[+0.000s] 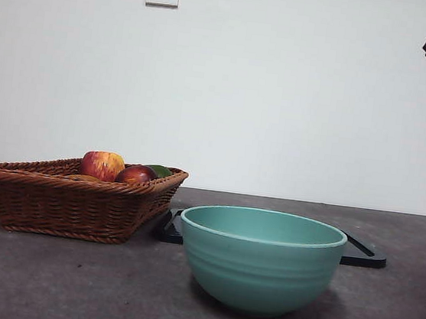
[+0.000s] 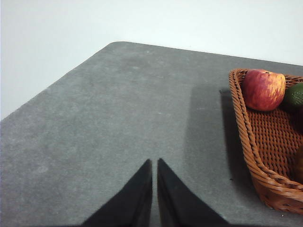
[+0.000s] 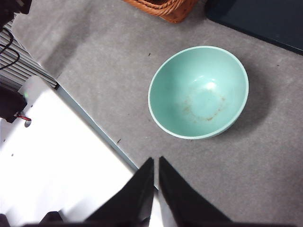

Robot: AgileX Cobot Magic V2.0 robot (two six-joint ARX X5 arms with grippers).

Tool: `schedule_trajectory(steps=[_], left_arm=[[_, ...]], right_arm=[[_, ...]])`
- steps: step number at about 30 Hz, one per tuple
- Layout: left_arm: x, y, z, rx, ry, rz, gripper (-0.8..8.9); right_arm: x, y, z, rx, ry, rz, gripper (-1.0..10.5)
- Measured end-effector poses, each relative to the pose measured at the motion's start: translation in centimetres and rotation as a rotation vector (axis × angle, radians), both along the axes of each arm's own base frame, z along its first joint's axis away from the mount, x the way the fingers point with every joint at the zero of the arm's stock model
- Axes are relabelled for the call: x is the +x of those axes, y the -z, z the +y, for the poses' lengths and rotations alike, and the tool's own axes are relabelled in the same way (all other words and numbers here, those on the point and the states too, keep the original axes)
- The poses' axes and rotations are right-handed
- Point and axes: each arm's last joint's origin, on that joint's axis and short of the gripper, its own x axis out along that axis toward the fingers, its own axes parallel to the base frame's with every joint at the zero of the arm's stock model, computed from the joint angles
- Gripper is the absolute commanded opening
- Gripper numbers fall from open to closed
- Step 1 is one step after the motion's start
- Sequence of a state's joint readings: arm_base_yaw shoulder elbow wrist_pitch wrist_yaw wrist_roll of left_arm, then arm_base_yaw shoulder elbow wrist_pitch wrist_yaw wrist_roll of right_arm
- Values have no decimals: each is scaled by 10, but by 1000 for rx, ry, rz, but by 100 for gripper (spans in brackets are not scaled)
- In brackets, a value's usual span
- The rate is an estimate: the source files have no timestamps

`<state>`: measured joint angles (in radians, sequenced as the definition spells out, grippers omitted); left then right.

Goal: Pick up the wifruite, put it on the bowl, pick up the plate, put it on desk

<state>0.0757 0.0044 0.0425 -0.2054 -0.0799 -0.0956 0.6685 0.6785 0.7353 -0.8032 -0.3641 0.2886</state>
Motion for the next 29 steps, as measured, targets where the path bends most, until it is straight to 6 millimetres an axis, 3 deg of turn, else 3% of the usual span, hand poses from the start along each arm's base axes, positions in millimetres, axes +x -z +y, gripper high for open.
schedule_trajectory(steps=[12,17,23,29], left_arm=[[0,0,0,0,0,0,16],[0,0,0,0,0,0,16],[0,0,0,0,0,0,16],[0,0,0,0,0,0,16]], right_arm=[[2,-1,-1,-5,0,-45,7],[11,-14,-13,-4,95,-269,7],[18,-31,-42,5,285,-571,7],[15,-9,-66,-17,478,-801,7]])
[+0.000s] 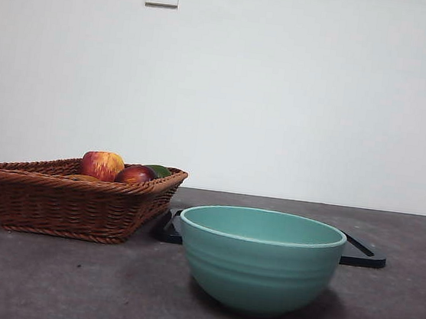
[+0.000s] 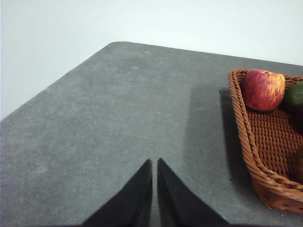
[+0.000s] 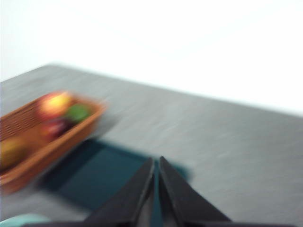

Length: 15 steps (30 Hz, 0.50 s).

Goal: Pick up the wifruite, put it on the bowl, pick up the plate, put it on desk

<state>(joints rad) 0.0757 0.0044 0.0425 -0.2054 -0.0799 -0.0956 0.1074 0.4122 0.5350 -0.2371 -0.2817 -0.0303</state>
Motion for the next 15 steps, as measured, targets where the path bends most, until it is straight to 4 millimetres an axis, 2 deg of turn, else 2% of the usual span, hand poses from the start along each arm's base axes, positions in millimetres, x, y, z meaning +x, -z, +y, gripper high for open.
schedule_trajectory(steps=[7,10,15], left_arm=[[0,0,0,0,0,0,16],[0,0,0,0,0,0,16],[0,0,0,0,0,0,16]], right_arm=[[-6,51,-11,-1,164,-140,7],[-7,74,-13,-5,219,-132,7],[-10,97,-13,-6,234,-127,7]])
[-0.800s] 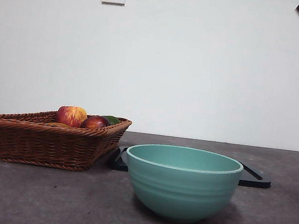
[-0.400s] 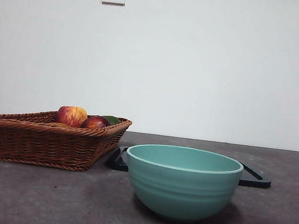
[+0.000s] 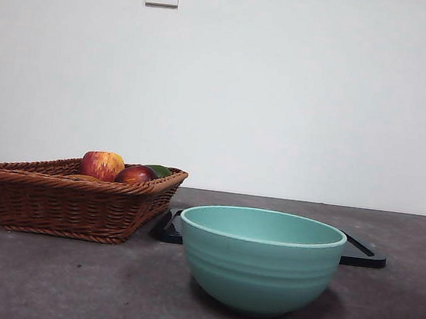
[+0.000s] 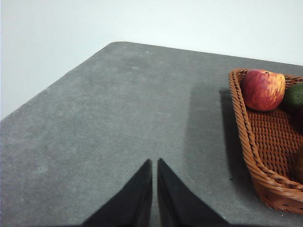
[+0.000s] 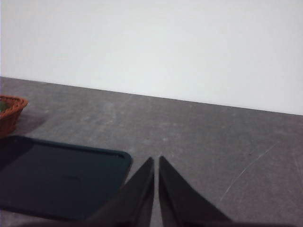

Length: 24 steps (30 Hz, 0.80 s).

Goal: Pick up the wifruite, put it on the bowl, pick up the plate, put it on desk

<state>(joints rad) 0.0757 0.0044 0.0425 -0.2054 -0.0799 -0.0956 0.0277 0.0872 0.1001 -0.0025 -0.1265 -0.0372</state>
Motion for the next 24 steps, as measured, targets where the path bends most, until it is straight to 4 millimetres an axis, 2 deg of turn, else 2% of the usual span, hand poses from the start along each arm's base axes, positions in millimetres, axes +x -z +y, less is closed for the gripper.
schedule_trajectory(steps=[9,19,24], left_arm=[[0,0,0,0,0,0,16],[0,0,0,0,0,0,16],[0,0,0,0,0,0,16]], right_arm=[[-1,21,-1,9,20,-1,7],[-2,38,-1,9,27,168,7],[-2,38,-1,11,29,169,7]])
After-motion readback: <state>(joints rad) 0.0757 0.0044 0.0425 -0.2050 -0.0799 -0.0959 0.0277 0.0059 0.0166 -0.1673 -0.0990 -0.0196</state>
